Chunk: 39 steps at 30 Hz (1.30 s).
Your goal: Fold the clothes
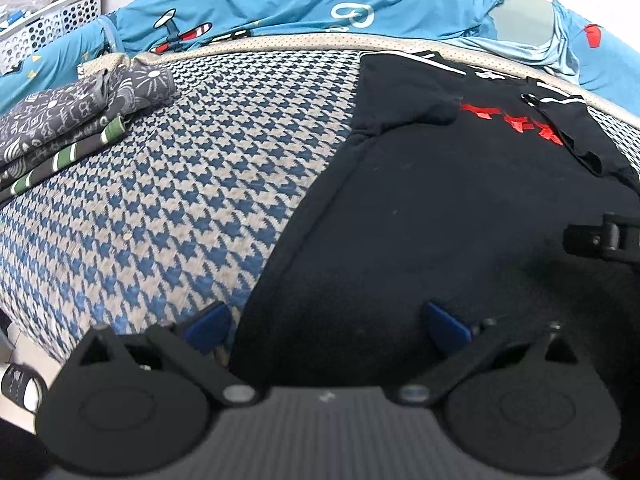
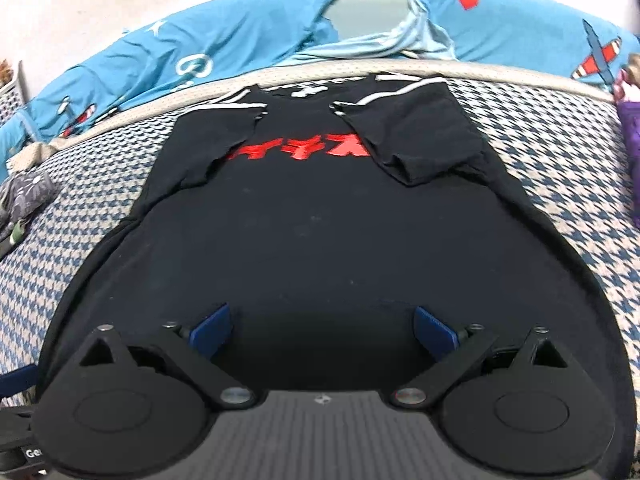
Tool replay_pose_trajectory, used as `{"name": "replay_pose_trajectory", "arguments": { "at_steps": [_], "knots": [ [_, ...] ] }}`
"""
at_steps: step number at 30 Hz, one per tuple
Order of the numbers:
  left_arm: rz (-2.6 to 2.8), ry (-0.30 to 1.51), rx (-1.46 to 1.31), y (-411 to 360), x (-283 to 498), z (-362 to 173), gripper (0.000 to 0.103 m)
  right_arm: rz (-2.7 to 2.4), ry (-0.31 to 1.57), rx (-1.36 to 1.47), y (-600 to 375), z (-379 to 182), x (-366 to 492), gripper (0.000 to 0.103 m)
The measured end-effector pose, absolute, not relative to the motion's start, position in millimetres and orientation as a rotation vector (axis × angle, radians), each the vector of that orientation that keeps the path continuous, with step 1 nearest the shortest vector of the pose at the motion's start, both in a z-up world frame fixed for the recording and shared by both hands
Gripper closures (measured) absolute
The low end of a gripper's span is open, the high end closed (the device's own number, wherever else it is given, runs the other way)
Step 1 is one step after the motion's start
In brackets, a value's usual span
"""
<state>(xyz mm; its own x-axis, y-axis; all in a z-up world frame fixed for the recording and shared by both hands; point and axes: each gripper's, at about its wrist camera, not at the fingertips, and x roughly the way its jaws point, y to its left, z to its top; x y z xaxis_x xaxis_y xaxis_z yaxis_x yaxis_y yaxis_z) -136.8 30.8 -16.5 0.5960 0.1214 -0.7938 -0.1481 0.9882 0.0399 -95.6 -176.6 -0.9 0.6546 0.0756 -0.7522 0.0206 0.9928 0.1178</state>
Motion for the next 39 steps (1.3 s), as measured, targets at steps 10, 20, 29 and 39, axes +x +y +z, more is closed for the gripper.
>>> {"name": "replay_pose_trajectory", "arguments": {
  "at_steps": [10, 20, 29, 39],
  "knots": [
    [0.203, 0.921, -0.079, 29, -143, -11, 0.0, 0.002, 0.872, 0.134, -184, 1, -99, 0.005],
    [0.224, 0.935, -0.061, 23, -148, -7, 0.0, -0.028, 0.872, 0.123, -186, 4, -99, 0.005],
    [0.221, 0.946, -0.035, 14, -151, -6, 0.0, -0.038, 0.884, 0.155, -195, 6, -98, 0.005],
    [0.216, 0.969, -0.047, 7, -154, -4, 0.0, -0.043, 0.891, 0.172, -205, 8, -102, 0.005]
  ]
}}
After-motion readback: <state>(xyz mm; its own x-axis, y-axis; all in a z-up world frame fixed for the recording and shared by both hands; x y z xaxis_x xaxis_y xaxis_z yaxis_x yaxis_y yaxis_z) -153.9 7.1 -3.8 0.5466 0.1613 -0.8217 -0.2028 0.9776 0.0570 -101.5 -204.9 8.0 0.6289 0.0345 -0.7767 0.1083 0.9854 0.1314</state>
